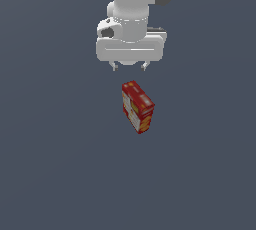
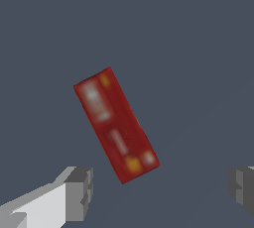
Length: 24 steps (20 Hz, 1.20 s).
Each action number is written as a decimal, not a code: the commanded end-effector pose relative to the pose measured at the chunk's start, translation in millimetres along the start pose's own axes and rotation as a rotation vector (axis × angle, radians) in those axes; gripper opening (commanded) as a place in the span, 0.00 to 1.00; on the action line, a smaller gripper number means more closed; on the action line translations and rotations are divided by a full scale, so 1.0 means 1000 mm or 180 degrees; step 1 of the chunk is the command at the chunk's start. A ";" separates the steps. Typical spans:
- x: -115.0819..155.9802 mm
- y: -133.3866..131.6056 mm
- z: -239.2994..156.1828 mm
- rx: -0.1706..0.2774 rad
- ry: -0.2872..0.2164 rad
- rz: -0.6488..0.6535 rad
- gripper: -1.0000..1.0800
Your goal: Pick up the object and move it to a goal position.
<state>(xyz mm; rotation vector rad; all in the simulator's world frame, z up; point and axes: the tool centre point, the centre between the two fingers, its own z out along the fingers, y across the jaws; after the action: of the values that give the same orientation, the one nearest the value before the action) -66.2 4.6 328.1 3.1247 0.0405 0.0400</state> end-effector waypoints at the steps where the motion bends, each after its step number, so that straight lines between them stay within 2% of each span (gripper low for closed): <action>1: 0.000 0.000 0.000 0.0000 0.0000 0.0000 0.96; 12: 0.000 0.022 0.010 0.0059 -0.0003 0.0229 0.96; 18: 0.001 0.017 0.015 0.0056 -0.0007 0.0108 0.96; 24: 0.004 0.008 0.028 0.0053 -0.0018 -0.0193 0.96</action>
<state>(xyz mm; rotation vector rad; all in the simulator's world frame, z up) -62.0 -6.4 304.3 3.1401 0.0931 0.0325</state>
